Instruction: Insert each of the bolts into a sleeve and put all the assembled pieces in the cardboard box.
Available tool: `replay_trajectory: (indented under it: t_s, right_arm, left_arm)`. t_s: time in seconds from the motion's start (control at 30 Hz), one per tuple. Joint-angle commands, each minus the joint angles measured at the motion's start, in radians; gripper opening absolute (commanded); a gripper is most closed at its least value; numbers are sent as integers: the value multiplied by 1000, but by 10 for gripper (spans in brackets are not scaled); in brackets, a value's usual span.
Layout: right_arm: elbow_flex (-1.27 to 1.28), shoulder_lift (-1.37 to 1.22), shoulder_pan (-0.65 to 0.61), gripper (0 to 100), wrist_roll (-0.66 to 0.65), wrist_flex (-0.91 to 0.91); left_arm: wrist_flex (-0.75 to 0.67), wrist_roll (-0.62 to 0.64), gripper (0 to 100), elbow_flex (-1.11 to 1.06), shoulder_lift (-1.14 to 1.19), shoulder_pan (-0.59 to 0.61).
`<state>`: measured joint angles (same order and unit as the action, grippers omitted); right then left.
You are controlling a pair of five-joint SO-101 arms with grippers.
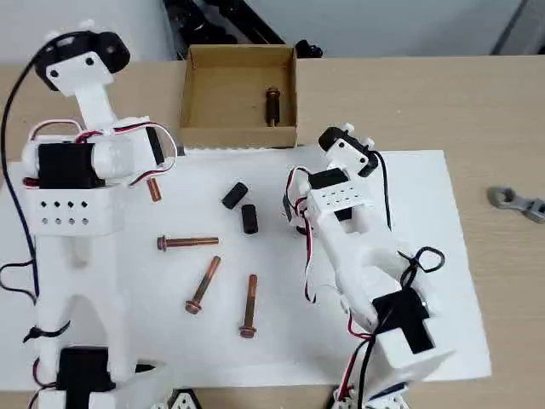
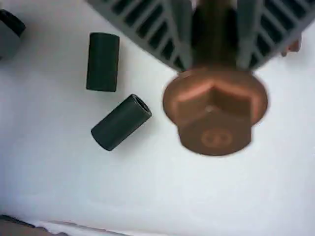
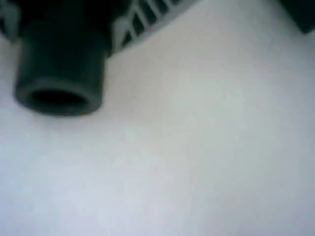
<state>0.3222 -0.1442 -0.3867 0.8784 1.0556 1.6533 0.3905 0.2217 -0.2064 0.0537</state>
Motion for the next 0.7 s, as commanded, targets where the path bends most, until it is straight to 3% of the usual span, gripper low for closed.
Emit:
replay_trajectory:
  t_s: [0.0, 0.47, 0.67]
  right_arm:
    - [-54, 10, -12, 24, 6, 101]
    - [-391, 33, -8, 13, -44, 430]
    - [-431, 234, -27, 13, -199, 443]
  left_arm:
    - [8, -8, 6, 42, -48, 2]
    - [6, -9, 6, 42, -48, 0]
    - [-58, -9, 6, 50, -49, 0]
